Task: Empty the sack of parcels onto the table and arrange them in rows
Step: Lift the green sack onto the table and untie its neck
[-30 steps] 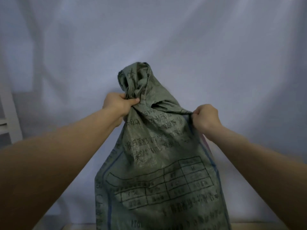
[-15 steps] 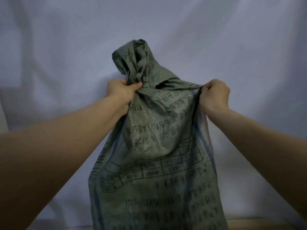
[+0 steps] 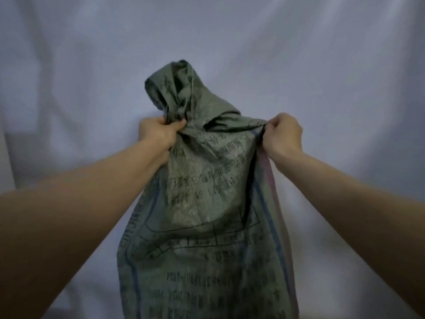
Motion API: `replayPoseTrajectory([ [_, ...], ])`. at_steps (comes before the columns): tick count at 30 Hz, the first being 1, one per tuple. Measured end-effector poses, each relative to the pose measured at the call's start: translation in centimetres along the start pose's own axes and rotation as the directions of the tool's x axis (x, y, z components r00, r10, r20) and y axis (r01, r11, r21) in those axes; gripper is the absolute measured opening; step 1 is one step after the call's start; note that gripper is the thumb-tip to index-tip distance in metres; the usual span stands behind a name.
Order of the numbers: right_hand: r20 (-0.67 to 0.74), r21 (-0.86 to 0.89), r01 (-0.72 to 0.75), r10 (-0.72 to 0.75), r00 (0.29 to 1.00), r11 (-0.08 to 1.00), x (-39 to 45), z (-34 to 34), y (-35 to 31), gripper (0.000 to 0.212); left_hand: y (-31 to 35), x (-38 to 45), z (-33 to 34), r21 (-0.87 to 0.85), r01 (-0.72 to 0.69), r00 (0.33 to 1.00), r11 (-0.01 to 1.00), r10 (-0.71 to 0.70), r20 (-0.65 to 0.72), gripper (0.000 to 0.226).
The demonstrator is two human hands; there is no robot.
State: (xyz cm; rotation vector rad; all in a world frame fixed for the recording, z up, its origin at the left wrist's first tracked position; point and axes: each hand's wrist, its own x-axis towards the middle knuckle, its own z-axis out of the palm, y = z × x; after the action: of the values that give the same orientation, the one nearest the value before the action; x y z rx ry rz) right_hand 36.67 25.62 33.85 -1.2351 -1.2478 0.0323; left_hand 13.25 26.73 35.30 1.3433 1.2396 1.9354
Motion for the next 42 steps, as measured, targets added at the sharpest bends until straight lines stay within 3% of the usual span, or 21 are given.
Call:
replayPoseTrajectory([
  [3, 0.01, 0.091, 0.084, -0.085, 0.996, 0.992, -0.9, 0.0, 1.0, 0.019, -0.2, 0.1, -0.4, 0.029, -0.089, 0.996, 0.996, 0.09, -0.023, 0.025],
  [7, 0.327, -0.092, 0.007, 0.023, 0.945, 0.996, -3.6, 1.1, 5.2, 0.017, -7.2, -2.6, -2.3, 0.306, 0.088, 0.996, 0.948, -0.084, -0.026, 0.021],
  [11, 0.453, -0.035, -0.101, 0.106, 0.885, 0.994, -4.3, 0.7, 5.9, 0.009, -8.3, -3.0, -3.5, 0.312, 0.15, 0.989, 0.938, -0.139, -0.057, 0.029],
  [15, 0.568, -0.178, -0.122, 0.204, 0.797, 0.976, -4.6, 0.1, 5.6, 0.036, -7.3, -3.0, -4.2, 0.273, 0.155, 0.988, 0.95, -0.146, -0.054, 0.04],
  [20, 0.692, -0.478, 0.087, 0.313, 0.651, 0.874, -6.0, 0.4, 6.9, 0.054, -8.6, -3.5, -5.8, 0.318, 0.15, 0.988, 0.936, -0.135, -0.069, 0.036],
  [22, 0.68, -0.501, 0.12, 0.305, 0.666, 0.857, -6.3, 0.9, 7.2, 0.048, -9.0, -3.6, -6.1, 0.308, 0.147, 0.988, 0.94, -0.122, -0.097, 0.03],
  [25, 0.626, -0.434, 0.086, 0.232, 0.744, 0.897, -6.7, 1.5, 7.2, 0.014, -9.3, -3.8, -6.0, 0.335, 0.116, 0.989, 0.935, -0.076, -0.131, 0.019],
  [27, 0.577, -0.389, 0.027, 0.221, 0.786, 0.921, -6.3, 1.9, 7.1, 0.021, -9.2, -4.3, -5.6, 0.378, 0.07, 0.991, 0.923, -0.021, -0.132, 0.024],
  [30, 0.459, -0.201, -0.159, 0.236, 0.857, 0.967, -4.6, 2.0, 6.1, 0.011, -7.4, -4.3, -4.1, 0.434, -0.059, 0.986, 0.899, 0.12, -0.114, 0.025],
  [34, 0.241, -0.01, -0.117, 0.116, 0.964, 0.993, -3.5, 2.3, 5.1, 0.018, -3.7, -3.6, -1.6, 0.507, -0.136, 0.967, 0.851, 0.226, -0.12, 0.024],
  [36, 0.233, -0.002, -0.114, 0.111, 0.966, 0.993, -3.9, 2.4, 6.1, 0.014, -4.3, -3.8, -1.7, 0.511, -0.121, 0.966, 0.851, 0.219, -0.136, 0.025],
  [39, 0.374, -0.081, -0.203, 0.218, 0.901, 0.976, -3.8, 2.8, 7.2, 0.006, -6.9, -4.6, -2.8, 0.498, -0.059, 0.991, 0.865, 0.109, -0.073, 0.02],
  [42, 0.304, -0.017, -0.138, 0.137, 0.943, 0.99, -2.5, 3.3, 5.5, 0.012, -5.2, -3.1, -2.6, 0.365, -0.045, 0.992, 0.93, 0.084, -0.093, 0.017],
])
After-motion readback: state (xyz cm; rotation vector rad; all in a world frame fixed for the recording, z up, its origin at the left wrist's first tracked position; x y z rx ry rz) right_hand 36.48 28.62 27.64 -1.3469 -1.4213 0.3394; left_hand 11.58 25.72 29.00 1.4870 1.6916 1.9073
